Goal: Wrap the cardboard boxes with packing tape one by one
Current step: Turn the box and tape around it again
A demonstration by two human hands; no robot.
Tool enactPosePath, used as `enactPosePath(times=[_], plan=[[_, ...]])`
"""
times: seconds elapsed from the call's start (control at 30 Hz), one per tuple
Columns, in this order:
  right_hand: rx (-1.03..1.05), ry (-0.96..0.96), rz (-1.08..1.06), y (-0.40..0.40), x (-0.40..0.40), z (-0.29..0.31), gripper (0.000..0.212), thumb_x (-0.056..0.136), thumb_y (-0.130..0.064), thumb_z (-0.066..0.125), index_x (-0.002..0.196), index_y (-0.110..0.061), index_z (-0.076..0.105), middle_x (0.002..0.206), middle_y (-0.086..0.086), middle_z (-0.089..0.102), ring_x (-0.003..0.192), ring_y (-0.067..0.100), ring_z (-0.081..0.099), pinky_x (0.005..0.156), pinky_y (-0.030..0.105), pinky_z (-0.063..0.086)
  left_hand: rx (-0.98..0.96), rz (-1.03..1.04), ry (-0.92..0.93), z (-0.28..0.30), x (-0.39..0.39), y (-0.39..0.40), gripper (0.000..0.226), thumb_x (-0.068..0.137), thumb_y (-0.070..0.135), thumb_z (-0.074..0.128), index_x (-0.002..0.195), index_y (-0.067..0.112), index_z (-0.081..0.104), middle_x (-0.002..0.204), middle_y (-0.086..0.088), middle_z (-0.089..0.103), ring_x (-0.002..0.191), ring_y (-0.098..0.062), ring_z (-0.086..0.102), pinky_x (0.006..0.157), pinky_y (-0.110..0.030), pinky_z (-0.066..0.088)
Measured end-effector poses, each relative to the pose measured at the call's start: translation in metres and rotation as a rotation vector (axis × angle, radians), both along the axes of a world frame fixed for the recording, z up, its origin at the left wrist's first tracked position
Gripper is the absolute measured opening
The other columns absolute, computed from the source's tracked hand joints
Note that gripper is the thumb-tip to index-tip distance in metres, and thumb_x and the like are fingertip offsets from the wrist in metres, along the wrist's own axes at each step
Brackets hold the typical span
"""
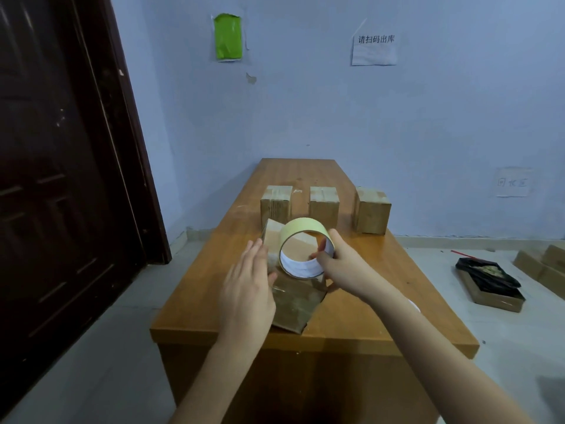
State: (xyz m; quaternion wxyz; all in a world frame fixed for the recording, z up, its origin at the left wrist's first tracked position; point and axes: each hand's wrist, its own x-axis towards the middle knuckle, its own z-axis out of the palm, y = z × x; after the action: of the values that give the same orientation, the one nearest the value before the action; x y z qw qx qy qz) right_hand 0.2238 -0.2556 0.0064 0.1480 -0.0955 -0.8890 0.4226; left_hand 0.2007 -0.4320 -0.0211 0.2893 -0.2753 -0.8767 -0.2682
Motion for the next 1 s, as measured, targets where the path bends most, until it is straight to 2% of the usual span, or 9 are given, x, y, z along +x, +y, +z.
enactPosePath(times=[0.07, 0.17, 0.27, 0.4, 0.53, 0.63, 0.7, 0.8, 1.0], plan=[[0.224, -0.04, -0.038, -0.002, -0.007, 0.007, 0.016, 0.095, -0.027, 0.051, 0.105, -0.022, 0.039, 0.082, -0.005, 0.054, 0.067, 0.012, 0.058, 0.051, 0.019, 0.05, -0.129, 0.016, 0.088, 0.0, 0.002, -0.002, 0.054, 0.076, 0.01, 0.075, 0.126, 0.002, 0.056, 0.129, -0.013, 0.057, 0.121, -0.027, 0.052, 0.1, -0.034, 0.033], [0.38, -0.092, -0.062, -0.01, -0.013, 0.014, 0.03, 0.087, -0.037, 0.061, 0.1, -0.023, 0.038, 0.078, -0.008, 0.052, 0.065, 0.01, 0.056, 0.053, 0.021, 0.048, -0.174, 0.026, 0.188, -0.004, -0.002, -0.01, 0.05, 0.065, 0.015, 0.083, 0.109, -0.003, 0.066, 0.109, -0.018, 0.067, 0.101, -0.03, 0.065, 0.089, -0.04, 0.046], [0.326, -0.098, -0.057, -0.022, -0.017, 0.013, 0.042, 0.077, -0.04, 0.071, 0.1, -0.021, 0.042, 0.082, -0.004, 0.055, 0.07, 0.013, 0.057, 0.06, 0.029, 0.051, -0.179, 0.009, 0.178, -0.01, -0.007, -0.021, 0.048, 0.064, 0.017, 0.083, 0.104, -0.005, 0.067, 0.104, -0.02, 0.068, 0.097, -0.031, 0.067, 0.086, -0.043, 0.05], [0.331, -0.075, 0.041, -0.033, -0.026, 0.026, 0.029, 0.084, -0.019, 0.064, 0.103, -0.012, 0.043, 0.086, 0.004, 0.054, 0.074, 0.019, 0.055, 0.064, 0.035, 0.052, -0.189, -0.033, 0.105, -0.016, -0.012, -0.032, 0.043, 0.072, 0.015, 0.077, 0.107, -0.007, 0.065, 0.109, -0.021, 0.066, 0.102, -0.031, 0.065, 0.093, -0.043, 0.049], [0.011, -0.097, 0.119, -0.021, -0.02, 0.036, 0.025, 0.086, -0.001, 0.059, 0.101, -0.013, 0.044, 0.093, 0.008, 0.056, 0.079, 0.021, 0.062, 0.056, 0.029, 0.057, -0.195, -0.037, 0.072, -0.019, -0.015, -0.042, 0.05, 0.07, 0.019, 0.078, 0.113, -0.002, 0.064, 0.116, -0.017, 0.064, 0.107, -0.028, 0.063, 0.096, -0.039, 0.042], [-0.162, -0.029, 0.087, -0.011, -0.01, 0.024, 0.02, 0.087, -0.005, 0.059, 0.096, -0.016, 0.045, 0.095, 0.008, 0.063, 0.081, 0.019, 0.064, 0.054, 0.025, 0.056, -0.22, -0.032, 0.053, -0.017, -0.017, -0.039, 0.056, 0.069, 0.029, 0.077, 0.116, 0.002, 0.063, 0.121, -0.013, 0.063, 0.112, -0.025, 0.06, 0.099, -0.036, 0.036], [-0.081, 0.054, -0.003, -0.012, -0.012, 0.016, 0.015, 0.089, -0.011, 0.059, 0.096, -0.016, 0.047, 0.096, 0.006, 0.063, 0.086, 0.02, 0.063, 0.061, 0.03, 0.058, -0.217, -0.017, 0.034, -0.017, -0.017, -0.034, 0.059, 0.069, 0.036, 0.075, 0.116, 0.002, 0.064, 0.122, -0.013, 0.062, 0.113, -0.025, 0.059, 0.101, -0.035, 0.033], [0.116, 0.008, 0.016, -0.018, -0.012, 0.007, 0.012, 0.089, -0.019, 0.06, 0.095, -0.02, 0.05, 0.09, -0.001, 0.058, 0.086, 0.017, 0.058, 0.072, 0.031, 0.054, -0.215, 0.01, 0.01, -0.018, -0.014, -0.03, 0.062, 0.07, 0.04, 0.074, 0.116, 0.001, 0.063, 0.122, -0.015, 0.061, 0.114, -0.026, 0.059, 0.1, -0.035, 0.031], [-0.164, -0.053, 0.068, -0.007, -0.003, 0.016, 0.01, 0.093, -0.003, 0.05, 0.098, -0.011, 0.049, 0.099, 0.007, 0.063, 0.089, 0.016, 0.062, 0.059, 0.023, 0.056, -0.2, 0.001, 0.023, -0.022, -0.012, -0.03, 0.058, 0.07, 0.033, 0.075, 0.116, 0.0, 0.063, 0.122, -0.016, 0.061, 0.114, -0.027, 0.058, 0.099, -0.037, 0.035]])
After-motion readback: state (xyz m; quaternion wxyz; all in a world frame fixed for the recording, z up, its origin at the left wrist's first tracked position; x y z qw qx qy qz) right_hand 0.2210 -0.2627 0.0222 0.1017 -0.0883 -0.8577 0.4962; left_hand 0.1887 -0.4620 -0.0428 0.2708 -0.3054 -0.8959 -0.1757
